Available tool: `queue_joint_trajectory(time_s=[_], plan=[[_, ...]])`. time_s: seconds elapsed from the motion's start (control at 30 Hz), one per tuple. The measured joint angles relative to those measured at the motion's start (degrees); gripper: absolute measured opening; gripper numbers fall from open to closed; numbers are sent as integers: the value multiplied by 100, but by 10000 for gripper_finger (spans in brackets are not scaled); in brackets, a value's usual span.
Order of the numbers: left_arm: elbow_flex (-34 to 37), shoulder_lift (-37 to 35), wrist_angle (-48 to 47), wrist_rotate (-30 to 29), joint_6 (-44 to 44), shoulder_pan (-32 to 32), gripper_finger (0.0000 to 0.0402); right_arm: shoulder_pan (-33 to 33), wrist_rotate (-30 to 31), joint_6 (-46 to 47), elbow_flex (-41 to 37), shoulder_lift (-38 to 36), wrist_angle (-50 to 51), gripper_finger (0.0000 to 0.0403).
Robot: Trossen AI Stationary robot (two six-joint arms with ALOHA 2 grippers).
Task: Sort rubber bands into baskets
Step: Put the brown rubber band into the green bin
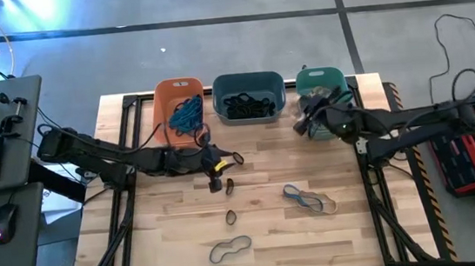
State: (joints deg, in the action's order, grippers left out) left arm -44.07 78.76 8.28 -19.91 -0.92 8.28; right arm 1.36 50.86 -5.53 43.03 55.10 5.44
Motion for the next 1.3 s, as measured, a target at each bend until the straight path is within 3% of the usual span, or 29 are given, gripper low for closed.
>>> queue_joint_trajectory(time_s=[0.2,0.47,0.73,1.07,1.3], plan=[[13,0,-179,113,-187,-271,138,865,314,827,0,-281,1542,0],[13,75,-273,670,-204,-460,138,1976,270,1765,0,47,2733,0],[13,407,-346,737,-204,-457,138,2806,-475,2132,0,780,3004,0],[15,679,-347,737,-204,-455,138,3635,-727,2065,-2,1850,2942,0],[15,678,-350,737,-206,-455,138,4119,-1470,1847,-2,2485,2546,2]])
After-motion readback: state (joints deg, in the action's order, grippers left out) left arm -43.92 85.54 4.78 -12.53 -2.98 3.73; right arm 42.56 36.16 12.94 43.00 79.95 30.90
